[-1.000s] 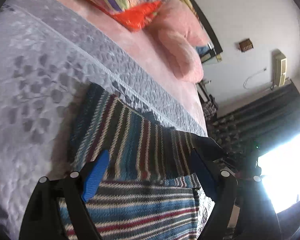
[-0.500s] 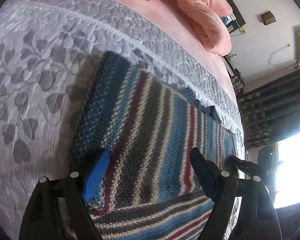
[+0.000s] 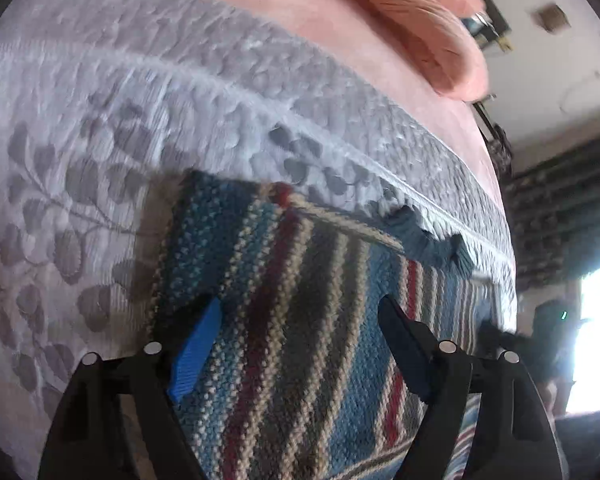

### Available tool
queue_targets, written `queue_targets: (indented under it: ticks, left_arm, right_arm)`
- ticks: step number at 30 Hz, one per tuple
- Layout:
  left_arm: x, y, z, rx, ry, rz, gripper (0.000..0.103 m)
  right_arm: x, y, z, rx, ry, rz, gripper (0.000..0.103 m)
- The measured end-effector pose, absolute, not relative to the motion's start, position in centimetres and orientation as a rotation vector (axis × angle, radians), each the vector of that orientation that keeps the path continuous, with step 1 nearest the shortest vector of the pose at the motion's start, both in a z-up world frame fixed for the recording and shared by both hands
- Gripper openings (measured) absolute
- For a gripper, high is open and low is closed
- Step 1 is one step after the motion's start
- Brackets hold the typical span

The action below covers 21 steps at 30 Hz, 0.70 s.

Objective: Fold small clothes

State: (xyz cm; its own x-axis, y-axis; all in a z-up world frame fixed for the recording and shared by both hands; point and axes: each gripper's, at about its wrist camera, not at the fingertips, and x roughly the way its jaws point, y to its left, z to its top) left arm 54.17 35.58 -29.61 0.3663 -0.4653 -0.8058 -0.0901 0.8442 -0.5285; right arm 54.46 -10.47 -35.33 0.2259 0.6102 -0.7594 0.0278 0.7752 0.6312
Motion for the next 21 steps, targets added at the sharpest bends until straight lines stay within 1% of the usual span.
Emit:
queue_targets:
  ticks: [1,4,6,8,9,10,11,12,14,15,17,18,19,20,21]
  left_arm:
    - [53.5,35.4,-28.9,-0.564,1.165,-0.312,0.08]
    - [50.5,34.5,-27.5,-0.572,1.142,-0.454,0.081]
    - [49.0,33.7,-28.4,-0.538,1.18,-0.473,0.081]
    - [48.3,33.2,-30.2,-0.492,1.23,-0.434,0.081]
    - [48.0,32.9,-31.1,-0.46,1.224,-0.419,0.081]
    - [47.8,32.6,-31.1,-0.433,1.209,-0.415,0.081]
    - [47.6,32.3,-30.8,-0.419,1.207,-0.406,0.081]
    - [47.4,32.0,-29.9,-0.436,1.197,-0.414,0.081]
    - [46.4,31.9,-28.6,-0.481,1.153,-0.487,0.081]
    - [46.2,31.6,-28.4,-0.449,1.148,-0.483,0.084]
    - [46.1,31.0,-29.8,-0.392,1.206,-0.435,0.084]
    - [46.1,30.9,-30.8,-0.385,1.228,-0.426,0.084]
    - [45.8,30.9,-30.8,-0.382,1.204,-0.426,0.084]
    - [45.9,30.9,-30.7,-0.385,1.206,-0.421,0.084]
    - [45.5,31.1,-30.0,-0.405,1.214,-0.405,0.084]
  right_arm:
    - [54.1,-11.0,-34.7,0.607,1.281,0.447,0.009]
    - [51.5,-12.3,-33.2,0.621,1.253,0.514,0.009]
    - [50.4,-12.5,-33.9,0.618,1.266,0.518,0.009]
    - [49.6,-12.0,-35.9,0.566,1.325,0.481,0.004]
    - [49.3,-11.6,-36.6,0.528,1.343,0.469,0.0]
    - [49.2,-11.5,-36.4,0.525,1.336,0.464,0.002]
    - [48.9,-11.7,-35.9,0.548,1.327,0.469,0.008]
    - [48.5,-12.1,-35.0,0.579,1.304,0.48,0.011]
    - [47.0,-13.6,-33.0,0.606,1.237,0.488,0.011]
    - [46.7,-14.3,-32.8,0.609,1.223,0.472,0.011]
    - [46.3,-15.9,-33.9,0.612,1.233,0.386,0.011]
    - [46.4,-16.2,-35.3,0.594,1.274,0.349,0.003]
    - [46.5,-15.9,-36.1,0.587,1.29,0.355,0.0]
    - [46.6,-15.9,-36.1,0.578,1.292,0.354,0.0]
    - [46.6,-16.0,-35.2,0.595,1.285,0.359,0.005]
